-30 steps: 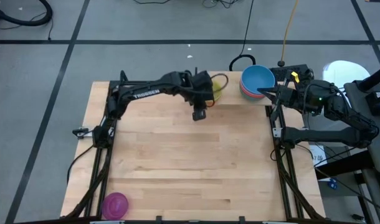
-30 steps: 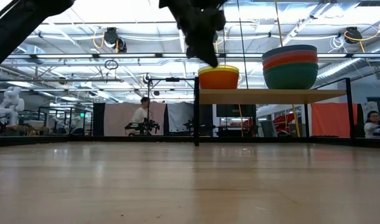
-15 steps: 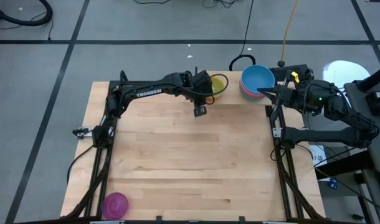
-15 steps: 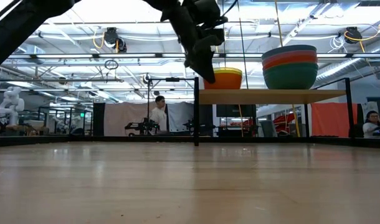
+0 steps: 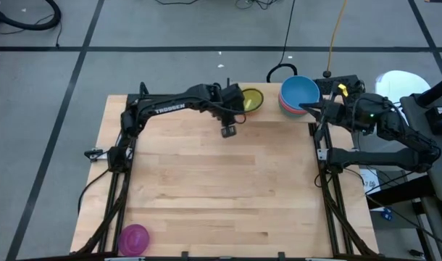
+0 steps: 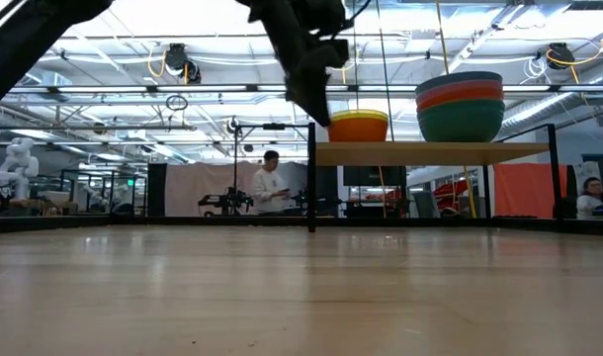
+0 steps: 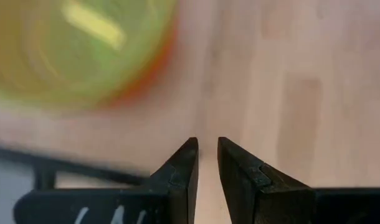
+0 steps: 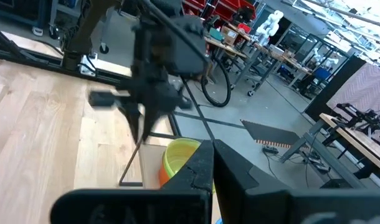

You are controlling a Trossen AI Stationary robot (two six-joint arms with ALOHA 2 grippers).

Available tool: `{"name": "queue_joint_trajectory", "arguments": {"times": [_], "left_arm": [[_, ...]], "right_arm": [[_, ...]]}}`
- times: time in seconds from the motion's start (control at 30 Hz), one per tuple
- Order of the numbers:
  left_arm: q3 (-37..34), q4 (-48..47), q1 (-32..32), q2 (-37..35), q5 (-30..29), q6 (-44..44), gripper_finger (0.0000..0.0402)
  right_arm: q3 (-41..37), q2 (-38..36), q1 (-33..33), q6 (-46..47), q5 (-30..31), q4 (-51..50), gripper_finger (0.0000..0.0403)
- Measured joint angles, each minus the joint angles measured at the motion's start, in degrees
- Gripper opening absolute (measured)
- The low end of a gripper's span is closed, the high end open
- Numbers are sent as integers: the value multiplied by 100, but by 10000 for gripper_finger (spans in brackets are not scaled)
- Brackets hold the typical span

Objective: Place and stack bowls onto a shelf
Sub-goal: Stack the violet bowl inside the yellow bowl on the shelf

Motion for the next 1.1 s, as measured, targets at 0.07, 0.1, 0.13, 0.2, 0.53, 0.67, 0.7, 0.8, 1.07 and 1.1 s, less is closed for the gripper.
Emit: {"name": "queue_joint_trajectory", "arguments": {"times": [0.07, 0.1, 0.13, 0.2, 0.53, 0.67, 0.7, 0.8, 1.07, 1.1], "left_arm": [[0, -548, -102, -115, 4, -191, 67], [0, -757, -158, -188, 6, -400, 67], [0, -976, -221, -253, 2, -661, 67], [2, -1527, -355, -382, 4, -1268, 67], [-87, -3042, -1263, -836, -5, -4528, 67], [-85, -3064, -1683, -887, -28, -5463, 67], [-87, -3050, -1781, -887, -38, -5661, 67], [-87, -3050, -2093, -910, -68, -6181, 67], [-87, -3057, -2825, -911, -426, -7575, 67], [-87, -3055, -2917, -911, -435, -7724, 67]], "right_arm": [[0, 2, 0, 0, -5, -64, 0], [0, 2, 0, 0, -11, -95, 0], [0, 2, 0, 0, -16, -127, 0], [-2, 4, 0, -2, -110, -149, 0], [-1, 7, 9, -148, -603, -165, 0], [-1, 7, 9, -153, -604, -167, 0], [-1, 9, 9, -162, -610, -167, 0], [-1, 9, 9, -166, -624, -167, 0], [-2, 7, 9, -157, -620, -167, 0], [-2, 7, 9, -155, -605, -167, 0]]}}
